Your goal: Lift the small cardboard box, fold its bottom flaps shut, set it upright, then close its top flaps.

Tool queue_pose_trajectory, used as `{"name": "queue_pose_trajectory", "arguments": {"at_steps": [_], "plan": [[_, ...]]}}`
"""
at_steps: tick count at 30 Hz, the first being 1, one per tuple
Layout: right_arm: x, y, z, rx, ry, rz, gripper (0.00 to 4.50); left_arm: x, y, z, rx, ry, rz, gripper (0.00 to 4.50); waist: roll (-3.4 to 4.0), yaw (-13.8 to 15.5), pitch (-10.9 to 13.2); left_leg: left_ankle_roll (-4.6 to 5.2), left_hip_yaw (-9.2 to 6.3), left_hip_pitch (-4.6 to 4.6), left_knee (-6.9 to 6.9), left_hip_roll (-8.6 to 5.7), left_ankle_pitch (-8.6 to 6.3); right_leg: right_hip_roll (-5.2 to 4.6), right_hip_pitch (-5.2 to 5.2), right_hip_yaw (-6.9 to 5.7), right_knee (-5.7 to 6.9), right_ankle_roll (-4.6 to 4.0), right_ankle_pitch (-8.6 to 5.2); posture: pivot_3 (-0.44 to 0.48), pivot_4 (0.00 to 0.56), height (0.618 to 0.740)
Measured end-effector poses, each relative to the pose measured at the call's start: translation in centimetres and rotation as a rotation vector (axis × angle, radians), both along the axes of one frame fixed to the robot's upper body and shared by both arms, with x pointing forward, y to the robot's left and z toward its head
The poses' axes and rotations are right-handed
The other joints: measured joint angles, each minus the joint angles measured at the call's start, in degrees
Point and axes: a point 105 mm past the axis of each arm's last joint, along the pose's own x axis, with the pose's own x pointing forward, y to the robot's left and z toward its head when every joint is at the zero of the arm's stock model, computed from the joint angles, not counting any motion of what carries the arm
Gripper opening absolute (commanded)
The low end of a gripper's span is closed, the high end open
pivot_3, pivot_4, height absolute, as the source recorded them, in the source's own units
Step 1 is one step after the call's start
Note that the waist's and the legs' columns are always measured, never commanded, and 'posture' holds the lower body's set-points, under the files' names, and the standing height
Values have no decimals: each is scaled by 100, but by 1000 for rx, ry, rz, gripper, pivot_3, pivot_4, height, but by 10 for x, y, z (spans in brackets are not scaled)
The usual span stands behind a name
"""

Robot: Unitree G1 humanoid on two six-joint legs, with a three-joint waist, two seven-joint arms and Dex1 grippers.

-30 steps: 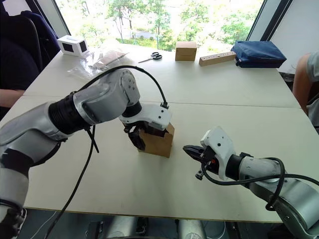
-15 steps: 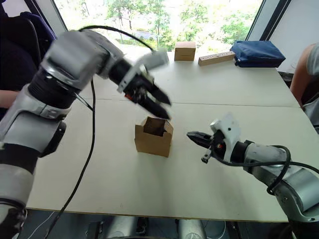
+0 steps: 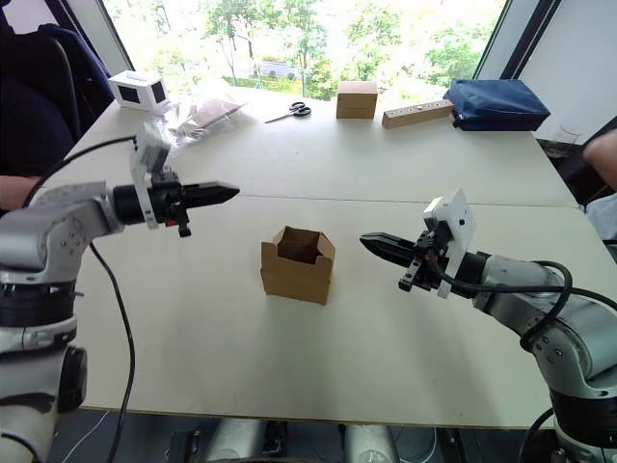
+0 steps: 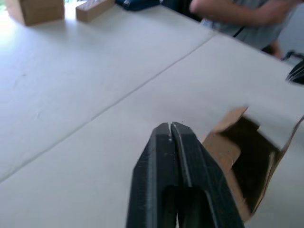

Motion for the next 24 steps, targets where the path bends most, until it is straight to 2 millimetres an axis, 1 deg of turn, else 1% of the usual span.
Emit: {"name": "queue_pose_trajectory", "arguments": {"at_steps": [2, 4, 5, 9, 11, 13, 15, 19, 24], "plan": [[-4, -3, -25, -60, 68, 3, 0, -10, -2, -32, 62, 45, -16, 68, -2, 9, -3, 13, 1, 7, 0, -6, -7, -6, 10, 1, -1, -1, 0, 0, 150, 740], [-5, -4, -43, -101, 104, 10, 0, -17, -8, -58, 98, 93, -35, 68, -3, 2, -2, 15, 3, 6, 3, -8, -8, -6, 10, 2, -3, -1, 0, 0, 150, 740], [-6, -4, -50, -132, 103, 19, 0, -17, -12, -67, 114, 90, -36, 68, -4, 0, -2, 15, 1, 7, 5, -7, -8, -5, 10, 2, -2, -1, 0, 0, 150, 740], [-2, -3, -59, -167, 82, 17, 0, -15, -16, -79, 133, 66, -13, 68, -4, -12, -4, 14, 1, 15, 1, -4, -8, 0, 12, 1, 0, -1, 0, 0, 150, 740], [1, 1, -65, -180, 69, 21, 0, -18, -25, -88, 101, 91, -20, 68, -2, -23, -4, 14, 3, 21, -2, -2, -8, 0, 14, 2, 1, -1, 0, 0, 150, 740], [1, 11, -73, -183, 65, 45, 0, -28, -38, -102, 65, 150, -56, 68, -3, -25, -5, 14, 2, 22, -2, 0, -8, 0, 16, 1, 2, -1, 0, 0, 150, 740], [0, 19, -77, -179, 66, 67, 0, -36, -43, -111, 66, 187, -78, 68, -3, -21, -5, 13, 1, 23, -2, 1, -7, 1, 16, 1, 3, -1, 0, 0, 150, 740], [6, 25, -75, -193, 34, 80, 0, -42, -53, -104, 71, 168, -117, 68, -3, -2, -5, 16, -1, 42, -3, -1, -10, -2, 39, 0, -2, -2, -1, 0, 150, 740], [7, 22, -78, -210, 37, 78, 0, -46, -54, -109, 76, 183, -118, 68, -3, -14, -5, 21, 2, 63, -5, -1, -13, -2, 55, 1, -5, -2, -1, 0, 150, 740]]}}
